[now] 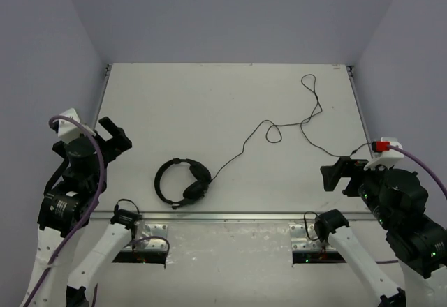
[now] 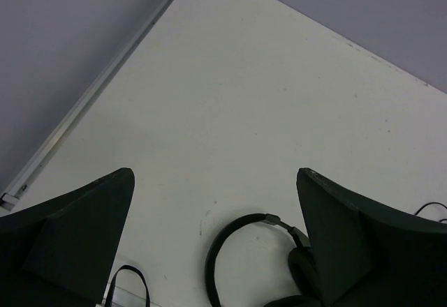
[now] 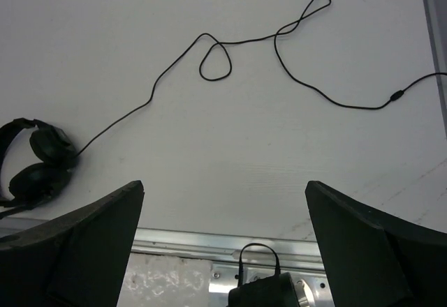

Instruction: Wrap the headphones

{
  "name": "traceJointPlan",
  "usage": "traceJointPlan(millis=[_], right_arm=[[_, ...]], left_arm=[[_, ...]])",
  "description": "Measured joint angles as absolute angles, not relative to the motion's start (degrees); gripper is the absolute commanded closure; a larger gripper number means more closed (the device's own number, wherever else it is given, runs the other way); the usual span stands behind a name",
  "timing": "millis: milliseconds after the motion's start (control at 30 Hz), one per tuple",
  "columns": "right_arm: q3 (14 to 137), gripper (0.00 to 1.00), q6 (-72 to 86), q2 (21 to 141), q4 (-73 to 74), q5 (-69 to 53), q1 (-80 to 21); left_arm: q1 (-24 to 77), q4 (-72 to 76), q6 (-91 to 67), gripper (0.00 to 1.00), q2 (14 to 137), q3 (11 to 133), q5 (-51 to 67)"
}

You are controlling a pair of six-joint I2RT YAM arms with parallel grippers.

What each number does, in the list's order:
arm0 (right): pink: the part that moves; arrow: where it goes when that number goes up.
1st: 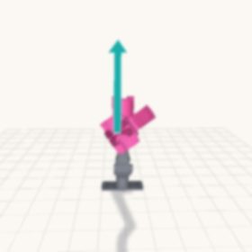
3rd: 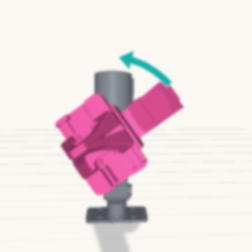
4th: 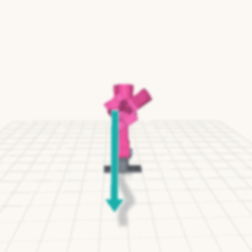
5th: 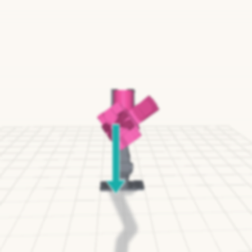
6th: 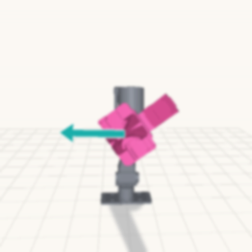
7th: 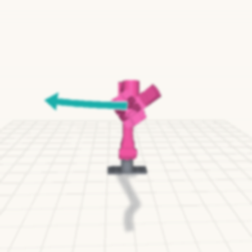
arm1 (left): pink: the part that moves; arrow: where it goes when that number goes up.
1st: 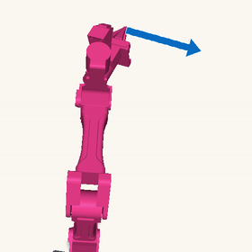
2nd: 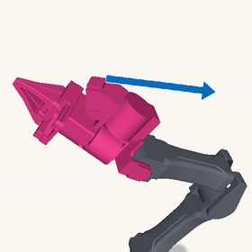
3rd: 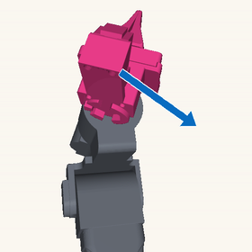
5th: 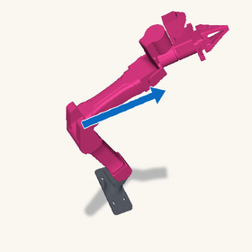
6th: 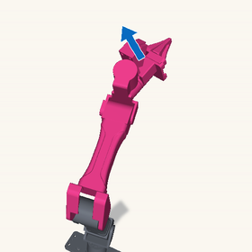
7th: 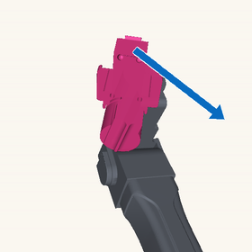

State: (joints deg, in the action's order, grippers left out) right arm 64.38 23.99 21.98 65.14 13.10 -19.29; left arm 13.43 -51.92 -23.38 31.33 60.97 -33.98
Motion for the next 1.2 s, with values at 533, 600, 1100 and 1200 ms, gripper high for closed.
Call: traceJointPlan(millis=[533, 600, 1100, 1200], right_arm=[[54.57, 0.01, 28.14, 12.62, 53.95, 8.93, -19.29], [53.21, 0.01, 28.62, 12.97, 51.77, 7.22, -19.29], [46.57, 0.01, 29.63, 20.56, 41.28, -5.37, -19.29], [45.56, 0.01, 29.76, 20.56, 39.42, -6.37, -19.29]], left_arm=[[13.41, -43.99, -27.68, 0.0, 45.21, 50.37, -14.48], [13.43, -43.68, -30.44, 0.0, 48.6, 48.18, -13.58], [26.0, -44.29, -49.54, 0.0, 63.64, 42.74, -18.17], [26.17, -46.0, -51.64, 0.0, 68.27, 41.1, -19.31]])
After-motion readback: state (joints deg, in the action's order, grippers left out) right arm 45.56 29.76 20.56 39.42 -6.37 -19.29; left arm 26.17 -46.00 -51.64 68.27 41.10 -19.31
